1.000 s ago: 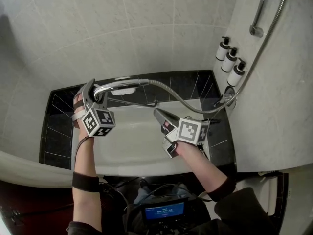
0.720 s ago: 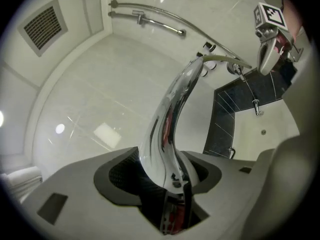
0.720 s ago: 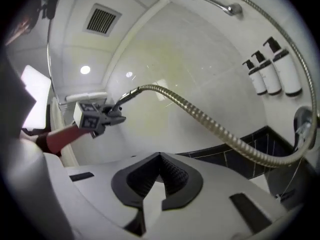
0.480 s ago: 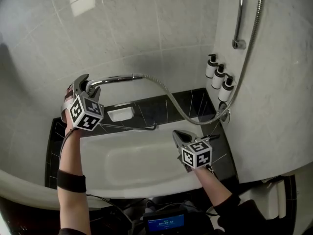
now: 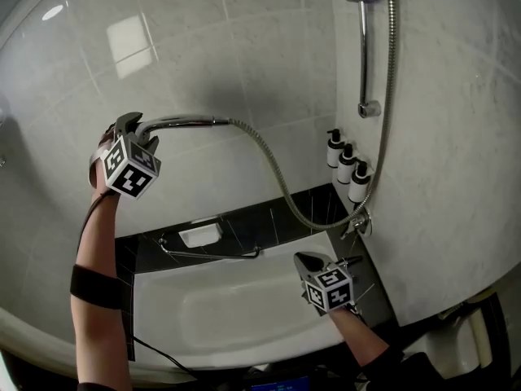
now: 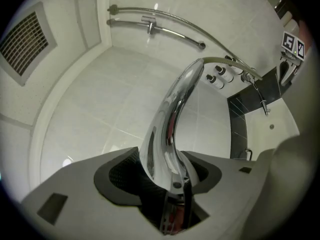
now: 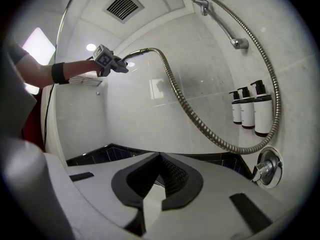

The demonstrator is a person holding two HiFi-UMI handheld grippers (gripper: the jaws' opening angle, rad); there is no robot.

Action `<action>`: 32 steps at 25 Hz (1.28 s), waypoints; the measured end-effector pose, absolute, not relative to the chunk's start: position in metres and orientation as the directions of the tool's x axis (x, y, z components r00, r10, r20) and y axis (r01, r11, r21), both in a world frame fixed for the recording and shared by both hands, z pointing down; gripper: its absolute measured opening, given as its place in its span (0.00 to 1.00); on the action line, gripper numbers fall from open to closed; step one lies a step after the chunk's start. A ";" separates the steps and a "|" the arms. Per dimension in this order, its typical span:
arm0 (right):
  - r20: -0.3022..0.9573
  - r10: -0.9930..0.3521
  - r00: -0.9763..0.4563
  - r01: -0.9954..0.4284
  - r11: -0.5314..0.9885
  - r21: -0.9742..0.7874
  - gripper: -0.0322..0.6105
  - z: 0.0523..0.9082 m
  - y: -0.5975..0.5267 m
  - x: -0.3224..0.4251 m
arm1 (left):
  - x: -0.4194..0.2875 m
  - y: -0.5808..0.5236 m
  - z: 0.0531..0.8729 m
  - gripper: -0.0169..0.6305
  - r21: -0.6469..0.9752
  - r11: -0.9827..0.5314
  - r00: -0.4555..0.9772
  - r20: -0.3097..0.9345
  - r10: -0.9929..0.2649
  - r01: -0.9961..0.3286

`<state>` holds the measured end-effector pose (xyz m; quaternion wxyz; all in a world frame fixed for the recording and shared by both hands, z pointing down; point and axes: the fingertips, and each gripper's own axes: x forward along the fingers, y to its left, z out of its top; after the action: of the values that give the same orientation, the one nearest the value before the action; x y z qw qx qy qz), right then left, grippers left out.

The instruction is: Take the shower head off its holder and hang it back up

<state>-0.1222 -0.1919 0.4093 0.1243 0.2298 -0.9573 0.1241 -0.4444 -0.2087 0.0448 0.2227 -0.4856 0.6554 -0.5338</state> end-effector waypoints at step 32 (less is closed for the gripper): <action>0.303 -0.535 -0.788 -0.590 0.798 -0.124 0.08 0.399 -0.255 -0.025 | -0.278 -0.353 -0.294 0.43 -0.996 -0.037 -0.435 0.069 -0.898 -0.081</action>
<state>-0.0250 -0.2554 0.3993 0.1275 0.2994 -0.9396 0.1065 -0.2783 -0.3528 -0.2940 0.3434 -0.4058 0.6030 -0.5948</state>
